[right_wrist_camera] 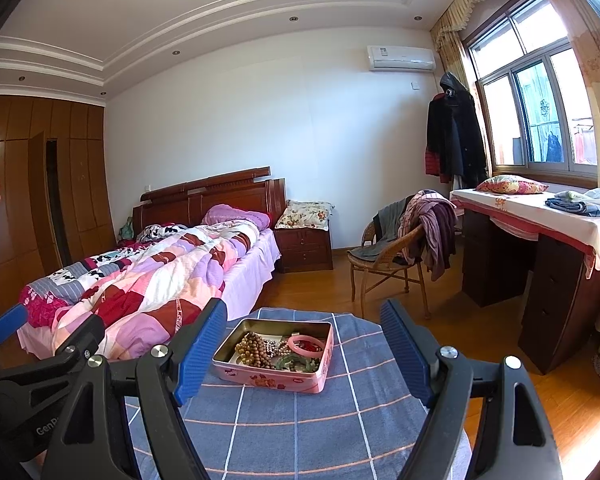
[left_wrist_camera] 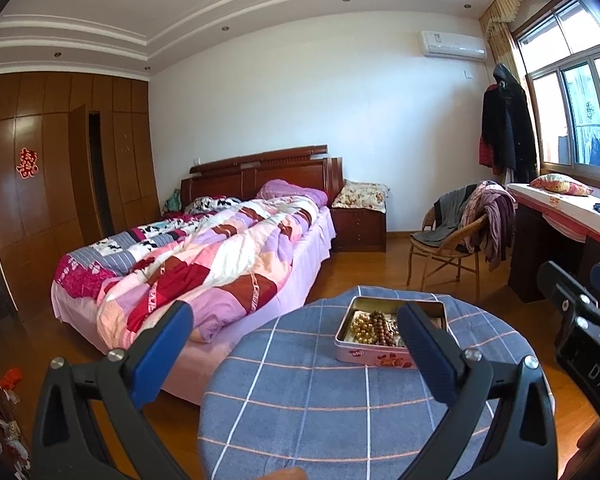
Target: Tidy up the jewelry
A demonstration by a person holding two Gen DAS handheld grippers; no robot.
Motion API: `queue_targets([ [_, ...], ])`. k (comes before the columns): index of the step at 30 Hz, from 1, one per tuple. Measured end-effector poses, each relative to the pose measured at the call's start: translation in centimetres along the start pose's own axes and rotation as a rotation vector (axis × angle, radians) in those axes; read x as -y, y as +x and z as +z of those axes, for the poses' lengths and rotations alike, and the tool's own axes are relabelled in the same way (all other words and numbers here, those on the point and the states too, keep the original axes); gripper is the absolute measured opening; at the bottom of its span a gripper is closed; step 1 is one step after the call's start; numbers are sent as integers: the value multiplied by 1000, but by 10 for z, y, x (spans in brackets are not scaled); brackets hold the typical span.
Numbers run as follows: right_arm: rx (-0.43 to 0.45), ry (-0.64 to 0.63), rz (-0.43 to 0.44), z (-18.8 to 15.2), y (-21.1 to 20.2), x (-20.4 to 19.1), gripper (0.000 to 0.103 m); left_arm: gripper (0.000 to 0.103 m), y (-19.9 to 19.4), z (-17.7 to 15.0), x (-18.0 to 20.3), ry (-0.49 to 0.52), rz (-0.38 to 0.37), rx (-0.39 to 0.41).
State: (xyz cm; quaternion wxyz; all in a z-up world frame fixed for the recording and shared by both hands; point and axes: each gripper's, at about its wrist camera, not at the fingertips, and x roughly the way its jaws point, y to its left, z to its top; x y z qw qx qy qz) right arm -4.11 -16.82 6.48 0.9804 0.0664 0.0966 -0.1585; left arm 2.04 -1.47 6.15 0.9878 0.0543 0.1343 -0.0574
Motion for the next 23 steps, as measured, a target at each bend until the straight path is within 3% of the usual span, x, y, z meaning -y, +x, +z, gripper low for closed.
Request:
queue_targets([
  [6,-11,-1,3,-2,2,-2,79,103,7,-2,2,7,-19,-33],
  [12,-26,-3,5,-6,6,-4,79,103,14,-6,-3,-43,-97,-90],
  [19,-51,0,5,-11,15,-2,79,103,17,-8,-2,-54,-89,-96],
  [23,-71,-4,-9,-16,23,0,79,103,29,-11,-2,-56,-98,-148],
])
